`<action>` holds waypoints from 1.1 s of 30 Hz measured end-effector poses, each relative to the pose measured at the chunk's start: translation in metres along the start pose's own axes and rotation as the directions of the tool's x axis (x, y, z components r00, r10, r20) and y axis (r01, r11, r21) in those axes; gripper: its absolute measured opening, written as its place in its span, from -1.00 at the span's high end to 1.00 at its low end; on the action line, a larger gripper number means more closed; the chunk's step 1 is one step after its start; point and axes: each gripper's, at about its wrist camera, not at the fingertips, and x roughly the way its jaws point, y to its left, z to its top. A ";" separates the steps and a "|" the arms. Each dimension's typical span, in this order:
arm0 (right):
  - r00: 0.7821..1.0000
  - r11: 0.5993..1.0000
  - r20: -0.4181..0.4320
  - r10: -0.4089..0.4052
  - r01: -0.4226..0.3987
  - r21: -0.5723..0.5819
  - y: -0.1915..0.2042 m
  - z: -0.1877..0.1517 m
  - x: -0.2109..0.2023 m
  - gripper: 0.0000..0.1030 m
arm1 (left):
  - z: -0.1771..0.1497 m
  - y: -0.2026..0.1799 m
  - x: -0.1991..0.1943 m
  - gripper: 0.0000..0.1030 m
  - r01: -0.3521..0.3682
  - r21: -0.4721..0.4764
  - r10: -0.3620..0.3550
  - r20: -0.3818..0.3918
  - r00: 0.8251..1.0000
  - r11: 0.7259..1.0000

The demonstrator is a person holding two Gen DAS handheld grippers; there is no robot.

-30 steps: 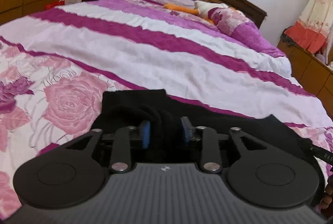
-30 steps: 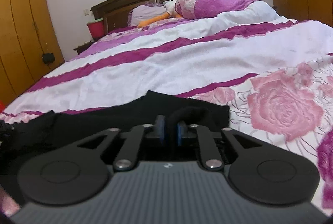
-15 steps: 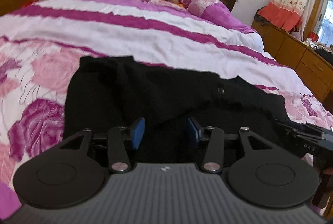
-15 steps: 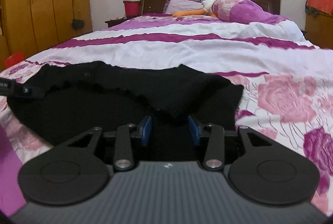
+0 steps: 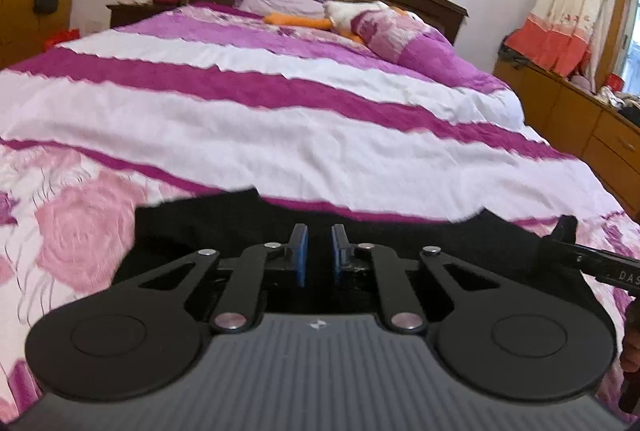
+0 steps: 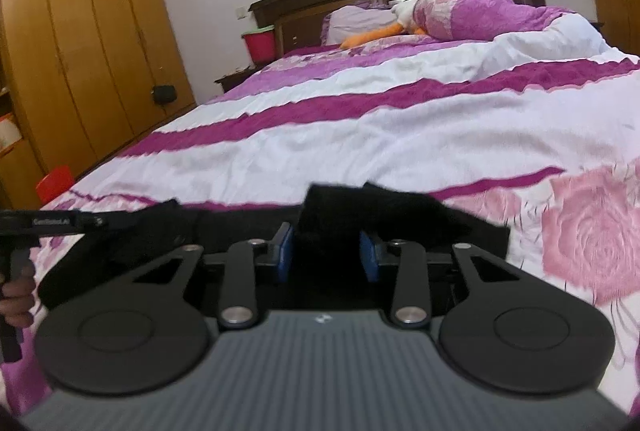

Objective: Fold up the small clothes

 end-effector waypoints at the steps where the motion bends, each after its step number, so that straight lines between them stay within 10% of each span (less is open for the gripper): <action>1: 1.000 1.000 0.010 -0.012 0.011 0.007 -0.002 0.003 0.003 0.27 | 0.003 0.002 0.002 0.72 -0.010 -0.005 0.010 0.007 1.000 1.000; 10: 0.995 0.992 0.037 -0.096 0.093 0.086 -0.022 0.013 0.016 0.25 | 0.011 0.006 -0.023 0.68 -0.013 0.033 0.013 -0.001 1.000 0.999; 15: 0.997 0.996 -0.007 -0.082 0.082 0.046 -0.018 0.005 -0.002 0.24 | -0.005 0.009 -0.045 -0.24 -0.099 0.021 0.100 -0.080 0.992 0.995; 17: 0.997 0.998 -0.037 -0.066 0.066 0.003 -0.014 0.000 -0.009 0.24 | -0.014 0.011 -0.049 -0.24 -0.133 0.033 0.136 -0.117 0.984 0.991; 26: 0.995 0.999 -0.101 -0.003 -0.002 -0.051 -0.001 -0.011 -0.001 0.24 | -0.032 0.022 -0.038 -0.25 0.034 -0.138 -0.054 -0.146 0.988 0.990; 28: 0.993 0.999 -0.117 0.017 -0.023 -0.048 0.002 -0.010 0.006 0.25 | -0.029 0.019 -0.026 -0.20 0.014 -0.160 -0.040 -0.158 0.987 0.987; 30: 0.992 0.998 -0.128 0.019 -0.026 -0.055 0.005 -0.010 0.013 0.25 | -0.025 0.016 -0.016 0.44 -0.011 -0.159 -0.014 -0.156 0.988 0.987; 33: 0.992 0.997 -0.127 0.023 -0.032 -0.071 0.008 -0.012 0.020 0.25 | -0.018 0.017 -0.009 0.76 -0.001 -0.179 -0.028 -0.155 0.988 0.984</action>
